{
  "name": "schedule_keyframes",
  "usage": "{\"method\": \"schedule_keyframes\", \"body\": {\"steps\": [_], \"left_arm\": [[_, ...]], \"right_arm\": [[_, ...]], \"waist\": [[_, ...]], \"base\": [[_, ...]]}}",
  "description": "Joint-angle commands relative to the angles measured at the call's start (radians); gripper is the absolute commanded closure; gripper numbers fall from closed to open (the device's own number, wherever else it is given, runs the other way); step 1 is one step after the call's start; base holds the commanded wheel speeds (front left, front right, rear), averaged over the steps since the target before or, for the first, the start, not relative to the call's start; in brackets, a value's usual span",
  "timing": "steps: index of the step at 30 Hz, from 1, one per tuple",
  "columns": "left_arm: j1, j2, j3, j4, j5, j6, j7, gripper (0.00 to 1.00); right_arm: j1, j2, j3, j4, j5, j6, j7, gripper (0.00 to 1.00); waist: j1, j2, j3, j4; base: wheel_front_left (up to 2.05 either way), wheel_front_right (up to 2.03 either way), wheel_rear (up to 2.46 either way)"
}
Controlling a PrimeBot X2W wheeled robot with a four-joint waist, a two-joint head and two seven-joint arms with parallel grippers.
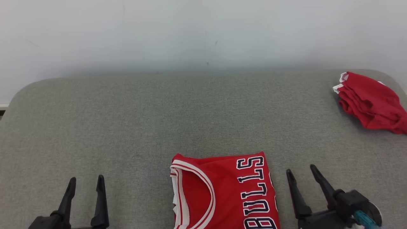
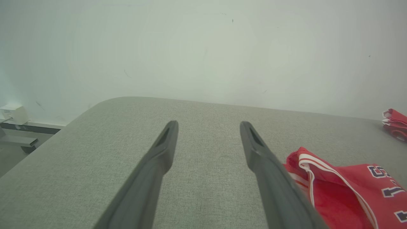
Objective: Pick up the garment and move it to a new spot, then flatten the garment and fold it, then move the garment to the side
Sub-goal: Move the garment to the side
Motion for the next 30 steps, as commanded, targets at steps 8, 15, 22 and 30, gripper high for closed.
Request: {"method": "schedule_keyframes", "body": {"steps": [8, 15, 22, 30], "left_arm": [[-0.040, -0.009, -0.016, 0.041, 0.000, 0.001, -0.031, 0.00], [-0.055, -0.014, -0.022, 0.071, -0.004, -0.003, -0.047, 0.00], [-0.068, -0.014, -0.026, 0.089, -0.004, -0.002, -0.058, 0.00], [-0.074, -0.025, -0.036, 0.103, -0.003, 0.004, -0.064, 0.00]], "right_arm": [[-0.122, 0.001, 0.056, 0.172, 0.000, -0.003, 0.076, 0.00], [-0.186, 0.009, 0.066, 0.354, 0.009, -0.003, 0.079, 0.00], [-0.236, 0.019, 0.101, 0.533, 0.029, -0.003, 0.042, 0.00], [-0.299, 0.040, 0.158, 0.702, 0.097, -0.003, 0.031, 1.00]], "waist": [[-0.0001, 0.0000, 0.043, 0.051], [-0.0001, 0.0000, 0.056, 0.083], [-0.0001, 0.0000, 0.064, 0.092], [-0.0001, 0.0000, 0.070, 0.084]], "base": [[0.00, 0.00, 0.00], [0.00, 0.00, 0.00], [0.00, 0.00, 0.00], [0.00, 0.00, 0.00]]}}
